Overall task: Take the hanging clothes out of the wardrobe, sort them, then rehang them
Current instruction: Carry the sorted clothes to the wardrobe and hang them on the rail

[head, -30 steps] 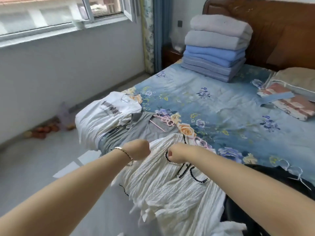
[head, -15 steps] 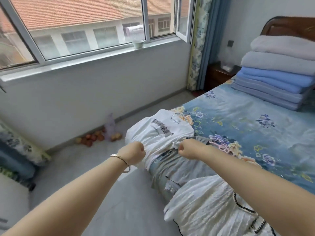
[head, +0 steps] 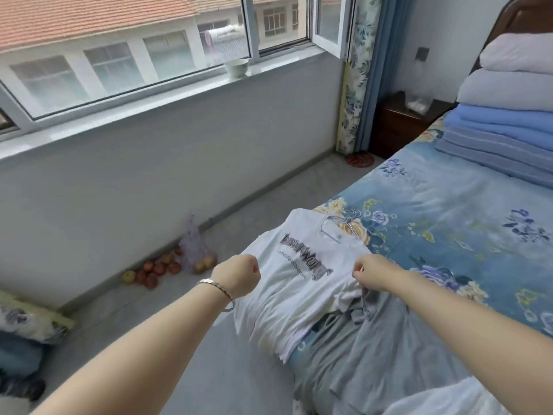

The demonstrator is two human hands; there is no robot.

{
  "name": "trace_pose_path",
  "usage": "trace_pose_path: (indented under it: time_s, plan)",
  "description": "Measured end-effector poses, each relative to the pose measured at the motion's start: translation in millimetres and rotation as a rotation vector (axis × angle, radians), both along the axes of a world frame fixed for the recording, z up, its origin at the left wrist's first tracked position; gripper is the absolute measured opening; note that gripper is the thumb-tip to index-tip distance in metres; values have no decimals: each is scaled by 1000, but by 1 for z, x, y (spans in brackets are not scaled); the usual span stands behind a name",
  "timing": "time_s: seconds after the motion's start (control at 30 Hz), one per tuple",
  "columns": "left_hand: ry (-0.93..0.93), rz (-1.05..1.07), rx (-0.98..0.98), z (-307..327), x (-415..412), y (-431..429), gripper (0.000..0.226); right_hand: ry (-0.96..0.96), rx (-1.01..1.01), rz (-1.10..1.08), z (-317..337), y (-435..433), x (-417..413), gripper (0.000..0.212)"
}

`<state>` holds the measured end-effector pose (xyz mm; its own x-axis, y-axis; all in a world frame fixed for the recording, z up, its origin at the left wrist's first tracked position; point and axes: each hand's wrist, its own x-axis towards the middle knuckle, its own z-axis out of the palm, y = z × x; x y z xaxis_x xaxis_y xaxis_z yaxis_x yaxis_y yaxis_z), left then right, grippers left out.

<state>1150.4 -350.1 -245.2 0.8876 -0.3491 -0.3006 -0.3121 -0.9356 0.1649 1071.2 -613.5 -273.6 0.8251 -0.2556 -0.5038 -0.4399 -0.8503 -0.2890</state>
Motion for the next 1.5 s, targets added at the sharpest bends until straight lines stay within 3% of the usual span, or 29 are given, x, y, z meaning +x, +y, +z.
trace_pose_path:
  time_s: [0.2,0.4,0.6,0.73,0.87,1.03,1.2,1.33,1.43,1.5]
  plan:
    - [102,-48,70,-23,133,-51,27,61,96,-140,-45,-49,114,20]
    - [169,-192,162,-73,237,-116,28,100,209,-372,-107,-77,187,28]
    - [246,-405,256,-180,323,-179,28,222,113,-477,-199,-97,224,16]
    - [305,-505,297,-260,369,-215,23,304,83,-549,-263,-117,245,29]
    - [322,-603,284,-320,394,-257,28,261,-2,-667,-314,-153,283,37]
    - [364,-551,194,-370,418,-289,28,246,-186,-770,-366,-202,328,40]
    - [368,-561,159,-391,435,-295,28,334,-330,-801,-390,-218,333,29]
    - [346,-535,164,-382,443,-295,27,339,-388,-666,-379,-217,331,32]
    - [319,-538,164,-364,440,-290,27,253,-309,-620,-357,-208,325,30]
    - [294,-546,160,-344,432,-286,28,99,-157,-701,-336,-198,315,21]
